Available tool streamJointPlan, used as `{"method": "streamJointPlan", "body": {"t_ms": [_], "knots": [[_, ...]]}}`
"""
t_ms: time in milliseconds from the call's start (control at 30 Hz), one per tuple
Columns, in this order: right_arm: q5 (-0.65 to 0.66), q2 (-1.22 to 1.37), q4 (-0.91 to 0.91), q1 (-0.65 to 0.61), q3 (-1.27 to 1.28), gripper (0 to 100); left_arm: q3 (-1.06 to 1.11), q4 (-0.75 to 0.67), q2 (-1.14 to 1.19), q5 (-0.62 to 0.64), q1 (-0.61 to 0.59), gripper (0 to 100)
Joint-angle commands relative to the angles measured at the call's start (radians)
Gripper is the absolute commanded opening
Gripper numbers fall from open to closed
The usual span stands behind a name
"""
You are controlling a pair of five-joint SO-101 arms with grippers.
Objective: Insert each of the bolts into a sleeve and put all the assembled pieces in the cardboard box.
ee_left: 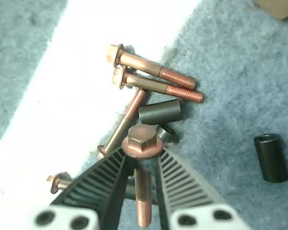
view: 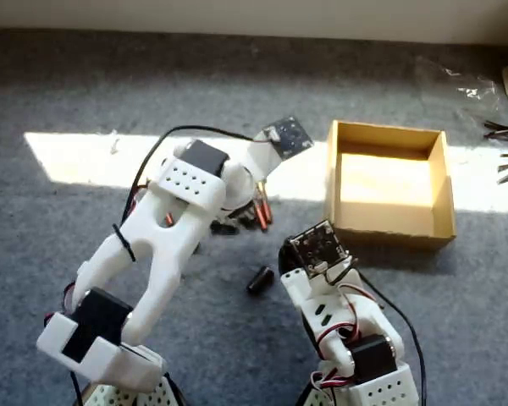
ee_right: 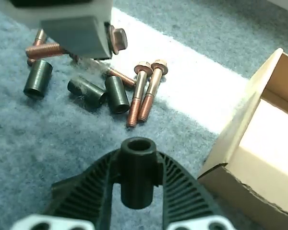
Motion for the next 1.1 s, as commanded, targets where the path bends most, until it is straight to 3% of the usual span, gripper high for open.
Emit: {"method": "streamJointPlan", "body": {"t_ms": [0,167,367,533,767,1067], "knots": [[0.009,-0.010,-0.097,-0.013,0.047,0.5,-0.050,0.009,-0.147,0.115,-0.047,0],[0.006,-0.010,-0.143,-0.019,0.107,0.5,-0.047,0.015,-0.243,0.198,-0.050,0],[0.005,-0.010,-0.147,-0.113,0.113,0.5,-0.047,0.009,-0.323,0.367,-0.050,0],[0.005,-0.010,-0.263,-0.116,0.117,0.5,0.021,-0.006,-0.461,0.371,-0.048,0],[0.003,-0.010,-0.331,-0.150,0.119,0.5,0.243,-0.196,-0.754,0.368,-0.084,0],[0.003,-0.010,-0.473,-0.194,0.171,0.5,0.430,-0.338,-1.007,0.374,-0.084,0]]}}
